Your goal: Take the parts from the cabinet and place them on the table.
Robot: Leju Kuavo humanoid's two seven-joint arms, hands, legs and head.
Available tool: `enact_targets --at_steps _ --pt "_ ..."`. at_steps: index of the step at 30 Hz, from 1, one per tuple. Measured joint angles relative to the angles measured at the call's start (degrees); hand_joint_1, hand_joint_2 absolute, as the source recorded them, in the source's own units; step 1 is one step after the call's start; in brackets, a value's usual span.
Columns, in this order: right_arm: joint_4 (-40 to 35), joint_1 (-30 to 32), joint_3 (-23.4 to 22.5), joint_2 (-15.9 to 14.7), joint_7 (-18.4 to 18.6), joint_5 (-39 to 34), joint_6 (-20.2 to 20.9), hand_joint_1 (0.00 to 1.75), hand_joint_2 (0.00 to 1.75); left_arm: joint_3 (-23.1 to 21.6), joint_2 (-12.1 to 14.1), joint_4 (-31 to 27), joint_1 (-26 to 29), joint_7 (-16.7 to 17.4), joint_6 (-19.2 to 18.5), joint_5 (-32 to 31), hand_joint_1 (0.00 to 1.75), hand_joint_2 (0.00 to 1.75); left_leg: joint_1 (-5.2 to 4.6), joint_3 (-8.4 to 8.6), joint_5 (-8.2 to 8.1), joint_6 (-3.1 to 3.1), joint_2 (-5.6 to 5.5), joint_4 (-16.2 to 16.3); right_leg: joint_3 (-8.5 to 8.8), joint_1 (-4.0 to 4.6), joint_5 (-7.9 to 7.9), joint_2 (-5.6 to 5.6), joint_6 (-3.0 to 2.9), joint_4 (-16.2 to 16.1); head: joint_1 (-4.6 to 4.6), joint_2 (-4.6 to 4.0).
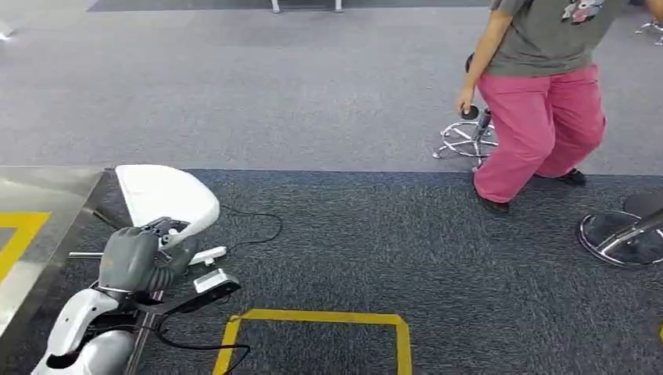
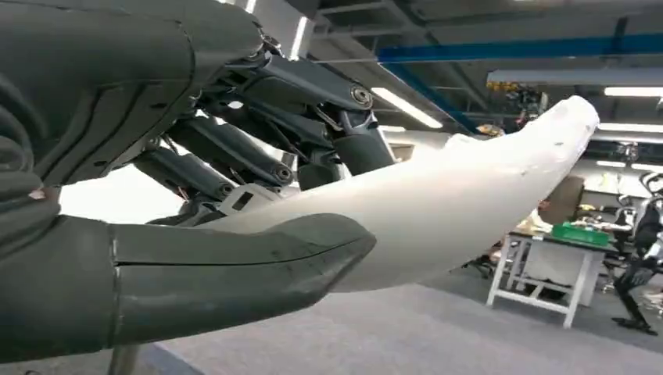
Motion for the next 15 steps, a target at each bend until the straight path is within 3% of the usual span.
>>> enact_targets --at_steps 2,4,7,8,9,10,12,13,15 --pt "0.00 0.10 -0.28 -0.02 0.04 0.11 0.07 0.00 0.00 -0.02 0.00 0.00 0.10 0.00 0.00 0.00 1.75 1.75 0.15 0.05 -0.14 -0.29 -0.01 -0.02 0.01 0.25 -0.19 0.02 -0.78 0.01 0.06 0.00" --pt "0.00 0.08 -0.33 -0.11 0.07 0.11 0.02 0.00 0.00 -0.02 -0.09 -0.02 0.04 0.00 0.02 0.02 1.75 1.75 0.34 -0.56 -1.94 -1.09 0.10 2.00 0.42 -0.08 -0.16 -0.13 -1.58 -0.33 -0.29 0.00" --pt "0.02 -0.05 -0.76 -0.13 0.13 0.15 0.17 0.00 0.00 0.07 -0.09 0.00 0.15 0.00 0.00 0.06 1.75 1.75 0.98 -6.84 -7.84 -1.98 0.10 14.66 0.44 0.05 -0.38 -0.22 -1.98 -0.33 -0.42 0.00" --pt "0.04 -0.05 -0.94 -0.13 0.26 0.15 0.22 0.00 0.00 0.04 -0.09 0.00 0.29 0.00 0.00 0.09 1.75 1.75 1.17 -8.57 -8.46 -2.10 0.10 17.78 0.46 0.08 -0.44 -0.23 -2.04 -0.32 -0.44 0.00" --pt "0.04 -0.01 -1.16 -0.13 0.35 0.15 0.22 0.00 0.00 0.04 -0.11 0.02 0.37 0.00 -0.02 0.09 1.75 1.75 1.32 -8.86 -7.44 -2.12 0.10 17.84 0.57 0.10 -0.47 -0.23 -2.03 -0.32 -0.39 0.00" --pt "0.04 0.01 -1.25 -0.13 0.37 0.17 0.22 0.00 0.00 0.04 -0.11 0.02 0.35 0.00 -0.02 0.09 1.75 1.75 1.40 -8.06 -5.38 -2.06 0.10 15.58 0.62 0.12 -0.51 -0.23 -2.01 -0.32 -0.44 0.00" --pt "0.04 0.00 -1.57 -0.13 0.50 0.31 0.22 0.00 0.00 0.07 -0.11 0.00 0.32 0.00 -0.02 0.09 1.75 1.75 1.42 -3.71 0.11 -1.66 0.12 6.01 0.92 0.12 -0.58 -0.19 -1.90 -0.33 -0.41 0.00" --pt "0.06 0.01 -1.70 -0.13 0.59 0.33 0.22 0.00 0.00 0.07 -0.11 0.00 0.25 0.00 -0.02 0.09 1.75 1.75 1.38 -1.80 1.32 -1.40 0.31 1.68 0.97 0.12 -0.59 -0.19 -1.84 -0.36 -0.44 0.00" --pt "0.07 0.00 -1.75 -0.13 0.74 0.39 0.22 0.00 0.00 0.07 -0.11 0.02 0.20 0.00 -0.02 0.09 1.75 1.75 0.95 -1.45 0.63 -1.16 0.28 0.59 0.63 0.32 -0.49 -0.19 -1.03 -0.34 -0.33 0.00"
